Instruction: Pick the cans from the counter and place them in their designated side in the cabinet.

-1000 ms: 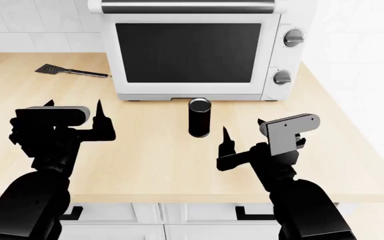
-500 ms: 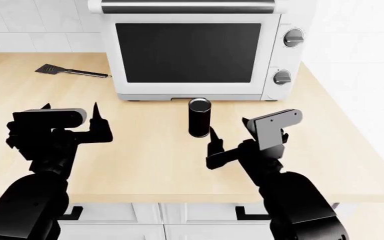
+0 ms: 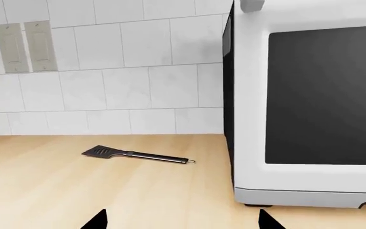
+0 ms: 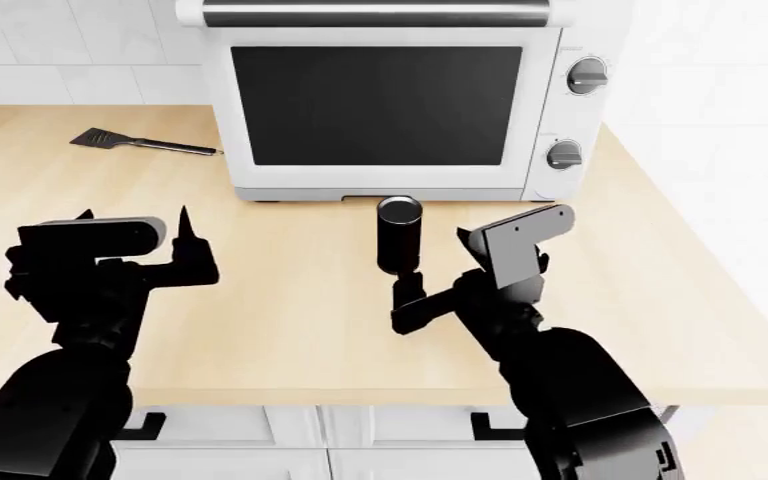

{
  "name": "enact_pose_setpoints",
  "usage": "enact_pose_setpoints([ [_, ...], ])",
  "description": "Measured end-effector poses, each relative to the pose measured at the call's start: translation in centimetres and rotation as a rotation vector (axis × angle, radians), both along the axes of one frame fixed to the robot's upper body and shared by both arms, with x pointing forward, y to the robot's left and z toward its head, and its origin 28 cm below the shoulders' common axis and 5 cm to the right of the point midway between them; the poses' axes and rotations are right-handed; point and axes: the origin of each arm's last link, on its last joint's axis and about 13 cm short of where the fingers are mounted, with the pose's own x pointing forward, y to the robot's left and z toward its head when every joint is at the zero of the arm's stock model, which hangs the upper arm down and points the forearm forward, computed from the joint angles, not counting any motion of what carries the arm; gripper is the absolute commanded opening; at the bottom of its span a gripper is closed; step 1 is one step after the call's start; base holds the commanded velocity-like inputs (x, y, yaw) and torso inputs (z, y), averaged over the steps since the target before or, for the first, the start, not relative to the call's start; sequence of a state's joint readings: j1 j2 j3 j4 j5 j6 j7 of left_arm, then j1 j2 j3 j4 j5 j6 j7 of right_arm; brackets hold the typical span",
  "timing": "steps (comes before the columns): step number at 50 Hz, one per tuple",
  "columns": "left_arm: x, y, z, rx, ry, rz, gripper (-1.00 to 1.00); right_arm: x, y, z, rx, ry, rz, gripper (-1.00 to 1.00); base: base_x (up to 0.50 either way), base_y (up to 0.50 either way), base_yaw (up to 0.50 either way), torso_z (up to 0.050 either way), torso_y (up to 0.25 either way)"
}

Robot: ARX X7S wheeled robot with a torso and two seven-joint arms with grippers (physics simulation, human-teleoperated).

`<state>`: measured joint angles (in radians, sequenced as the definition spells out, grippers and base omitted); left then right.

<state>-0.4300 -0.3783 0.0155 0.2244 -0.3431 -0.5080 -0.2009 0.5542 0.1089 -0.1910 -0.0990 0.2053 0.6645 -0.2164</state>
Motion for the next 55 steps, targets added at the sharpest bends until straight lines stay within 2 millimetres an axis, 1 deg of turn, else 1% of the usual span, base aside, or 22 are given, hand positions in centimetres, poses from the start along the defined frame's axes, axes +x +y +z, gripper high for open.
enact_pose_setpoints([
  [15,-0.2,0.2,0.0,-0.004,-0.001,0.01,1.0,0.7,0.7,0.5,0.005,-0.005,0.038,1.0,0.0,0.0,0.0,0.0,0.0],
  [42,-0.4,0.5,-0.2,-0.01,0.006,0.027,1.0,2.5,1.8,0.7,0.004,0.002,0.088,1.0,0.0,0.0,0.0,0.0,0.0],
  [55,-0.5,0.6,-0.2,-0.012,0.006,0.03,1.0,3.3,1.8,1.2,0.002,-0.008,0.082,1.0,0.0,0.0,0.0,0.0,0.0],
])
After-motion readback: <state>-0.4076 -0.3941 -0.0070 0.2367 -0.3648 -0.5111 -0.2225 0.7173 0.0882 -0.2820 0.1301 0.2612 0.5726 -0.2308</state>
